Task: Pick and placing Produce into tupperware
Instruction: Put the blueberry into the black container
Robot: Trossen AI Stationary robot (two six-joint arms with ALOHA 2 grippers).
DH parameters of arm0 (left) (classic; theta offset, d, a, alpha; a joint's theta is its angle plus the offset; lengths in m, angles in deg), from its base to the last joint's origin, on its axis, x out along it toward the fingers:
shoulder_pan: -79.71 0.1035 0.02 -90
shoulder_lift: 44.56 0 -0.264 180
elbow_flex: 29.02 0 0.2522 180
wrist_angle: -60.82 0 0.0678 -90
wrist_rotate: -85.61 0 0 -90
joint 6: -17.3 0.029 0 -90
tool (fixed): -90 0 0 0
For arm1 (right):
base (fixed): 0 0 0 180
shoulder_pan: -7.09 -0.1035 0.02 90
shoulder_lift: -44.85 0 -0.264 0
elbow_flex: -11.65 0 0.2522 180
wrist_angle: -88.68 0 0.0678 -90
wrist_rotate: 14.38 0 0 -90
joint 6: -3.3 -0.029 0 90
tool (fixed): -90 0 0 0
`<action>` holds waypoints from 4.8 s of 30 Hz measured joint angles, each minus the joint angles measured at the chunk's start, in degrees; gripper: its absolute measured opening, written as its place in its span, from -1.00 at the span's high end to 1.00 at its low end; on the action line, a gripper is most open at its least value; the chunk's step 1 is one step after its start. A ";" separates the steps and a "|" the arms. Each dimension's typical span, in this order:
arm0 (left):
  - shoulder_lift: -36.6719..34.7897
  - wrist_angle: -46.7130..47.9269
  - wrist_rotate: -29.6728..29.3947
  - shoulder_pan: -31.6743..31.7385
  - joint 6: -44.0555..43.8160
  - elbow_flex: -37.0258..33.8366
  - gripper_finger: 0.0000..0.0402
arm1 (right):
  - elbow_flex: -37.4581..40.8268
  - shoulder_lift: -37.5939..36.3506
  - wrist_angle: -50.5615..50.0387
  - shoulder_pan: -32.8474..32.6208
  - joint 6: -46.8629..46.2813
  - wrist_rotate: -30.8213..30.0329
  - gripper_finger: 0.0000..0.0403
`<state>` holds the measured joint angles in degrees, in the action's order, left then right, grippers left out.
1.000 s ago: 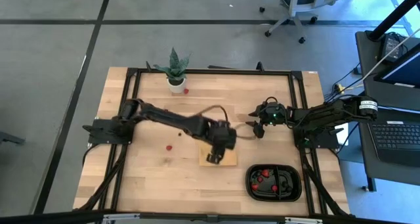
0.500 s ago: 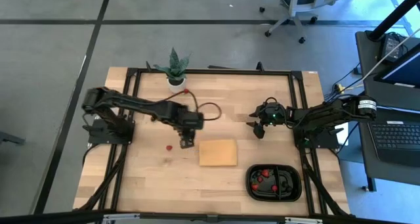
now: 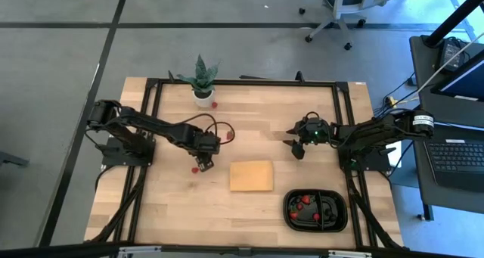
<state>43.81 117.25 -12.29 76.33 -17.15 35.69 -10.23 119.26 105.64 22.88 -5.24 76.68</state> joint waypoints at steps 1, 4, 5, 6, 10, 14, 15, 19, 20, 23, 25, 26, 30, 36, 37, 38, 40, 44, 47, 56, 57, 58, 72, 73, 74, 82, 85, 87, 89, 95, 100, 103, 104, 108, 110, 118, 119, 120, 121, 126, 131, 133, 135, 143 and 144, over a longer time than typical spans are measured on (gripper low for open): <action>0.00 -1.65 0.01 0.00 -0.35 0.01 0.17 | 0.00 0.00 -0.02 0.00 -0.01 0.00 -0.18; 0.00 -4.24 0.02 0.05 -2.85 0.01 0.17 | 0.00 0.00 0.12 0.00 -0.17 0.00 -0.18; 0.00 -4.81 0.02 0.15 -3.52 0.01 0.17 | 0.00 0.00 0.17 -0.02 -0.17 0.00 -0.18; 0.04 -4.74 0.02 0.15 -4.37 0.01 0.17 | 0.00 0.00 0.29 0.00 -0.17 0.00 -0.18; 1.45 -4.78 0.03 0.78 -5.55 0.01 0.17 | 0.00 0.00 0.64 0.00 -0.19 0.00 -0.18; 4.16 -4.80 0.92 1.91 -3.62 0.01 0.17 | 0.00 0.00 1.56 0.00 -0.19 0.00 -0.18; 4.75 -4.81 1.44 2.21 -3.20 0.01 0.17 | 0.00 0.00 1.63 -0.02 -0.19 0.00 -0.18; 6.87 -5.56 2.62 3.06 -2.50 0.01 0.17 | 0.00 0.00 1.84 -0.01 -0.19 0.00 -0.18; 7.24 -5.65 2.74 3.19 -2.48 0.01 0.17 | 0.00 0.00 1.84 -0.02 -0.20 0.00 -0.18; 7.87 -5.67 3.40 3.52 -2.44 0.16 0.17 | 0.00 0.00 1.84 0.00 -0.16 0.00 -0.18; 7.89 -5.65 3.78 3.65 -2.44 0.16 0.19 | 0.00 0.00 1.86 -0.01 -0.14 0.00 -0.18; 7.89 -5.64 3.81 3.67 -2.44 0.16 0.22 | 0.00 0.00 1.86 0.00 -0.14 0.00 -0.18; 7.90 -5.55 3.95 3.67 -2.41 0.16 0.36 | 0.00 0.00 1.86 0.00 -0.01 0.00 -0.18; 7.93 -5.44 4.17 3.69 -2.35 0.14 0.61 | 0.00 0.00 1.86 -0.02 0.01 0.00 -0.18; 7.93 -5.43 4.21 3.69 -2.35 0.14 0.64 | 0.00 0.00 1.86 0.00 0.01 0.00 -0.18; 7.93 -5.42 4.25 3.69 -2.35 0.14 0.67 | 0.00 0.00 1.86 0.00 0.01 0.00 -0.18; 7.93 -5.39 4.33 3.69 -2.35 0.14 0.72 | 0.00 0.00 1.86 0.00 0.03 0.00 -0.18; 7.95 -5.39 4.38 3.69 -2.19 0.14 0.76 | 0.00 0.00 1.84 -0.02 0.03 0.00 -0.18; 7.93 -5.39 4.54 3.83 -1.01 0.12 0.75 | 0.00 0.00 1.84 -0.02 0.03 0.00 -0.18; 7.89 -4.18 7.35 4.88 1.73 1.98 0.76 | 0.00 0.00 1.81 0.00 0.03 0.00 -0.18; 7.87 -4.42 7.76 4.87 2.76 2.73 0.76 | 0.00 0.00 1.81 0.00 0.03 0.00 -0.18; 7.85 -4.70 8.70 4.87 3.72 3.55 0.75 | 0.00 0.00 1.81 -0.01 0.03 0.00 -0.18; 7.69 -29.71 33.54 4.23 16.40 10.76 0.75 | 0.00 0.00 1.81 -0.02 0.25 0.00 -0.18; 7.69 -33.21 34.53 3.98 16.93 10.78 0.74 | 0.00 0.00 1.81 0.00 0.25 0.00 -0.18; 7.69 -36.57 34.94 3.60 17.27 10.81 0.74 | 0.00 0.00 1.81 0.00 0.25 -0.01 -0.18; 8.82 -60.73 28.57 -1.29 28.90 10.93 0.73 | 0.00 0.00 1.81 -0.02 0.23 0.00 -0.18; 12.15 -70.29 26.94 -3.46 32.83 10.94 0.73 | 0.00 -0.01 1.81 0.00 0.06 0.00 -0.18; 15.45 -75.71 26.00 -4.59 34.05 10.94 0.73 | 0.00 -0.02 1.79 -0.01 0.05 0.00 -0.18; 19.28 -80.13 25.62 -5.33 34.18 11.52 0.73 | 0.00 -0.02 1.79 0.00 0.03 0.00 -0.18; 31.43 -86.12 24.50 -6.08 34.15 20.02 0.73 | 0.00 -0.02 1.76 -0.01 0.03 0.00 -0.18; 40.90 -84.42 26.39 -6.23 34.08 31.27 0.73 | 0.00 -0.02 1.75 0.00 -0.32 0.00 -0.18; 45.13 -83.70 27.56 -6.26 33.10 36.60 0.73 | 0.00 -0.02 1.66 0.00 -0.38 0.00 -0.18; 46.26 -83.05 27.88 -6.29 33.06 38.08 0.73 | 0.00 -0.02 1.60 -0.01 -0.38 0.00 -0.18; 50.14 -78.08 28.05 -6.57 33.07 43.16 0.73 | 0.00 -0.02 1.60 -0.02 -0.30 0.00 -0.18; 51.88 -77.14 28.04 -6.74 33.10 44.99 0.73 | 0.00 -0.02 1.48 -0.01 -0.28 0.00 -0.18; 53.66 -76.82 27.73 -6.73 33.08 46.33 0.73 | 0.00 -0.02 1.16 0.00 -0.34 0.00 -0.18; 53.66 -76.84 27.71 -6.73 33.08 46.33 0.73 | 0.00 -0.02 1.16 0.00 -0.32 0.00 -0.18; 53.66 -76.84 27.63 -6.73 33.08 46.33 0.73 | 0.00 -0.02 1.16 0.00 -0.31 0.00 -0.18; 53.66 -76.70 27.21 -6.73 33.08 46.33 0.73 | 0.00 -0.02 1.16 -0.02 -0.32 0.00 -0.18; 53.68 -76.01 24.90 -6.82 33.10 46.33 0.73 | 0.00 -0.02 1.14 0.00 -0.38 0.00 -0.18; 53.68 -76.05 24.90 -6.80 33.10 46.33 0.73 | 0.00 -0.02 1.12 0.00 -0.32 0.00 -0.18; 53.68 -76.05 24.90 -6.80 33.10 46.33 0.73 | 0.00 -0.02 1.11 -0.01 -0.30 0.00 -0.18; 53.68 -76.05 24.87 -6.80 33.10 46.33 0.73 | 0.00 -0.02 1.11 0.00 -0.28 0.00 -0.18; 53.68 -76.03 24.88 -6.78 33.13 46.33 0.73 | 0.00 -0.02 1.11 0.00 -0.25 0.00 -0.18; 53.68 -76.03 24.87 -6.78 33.13 46.33 0.73 | 0.00 -0.02 1.11 0.00 -0.25 0.00 -0.18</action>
<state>97.50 41.22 12.58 69.56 15.98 82.02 -10.23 119.24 106.75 22.88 -5.50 76.68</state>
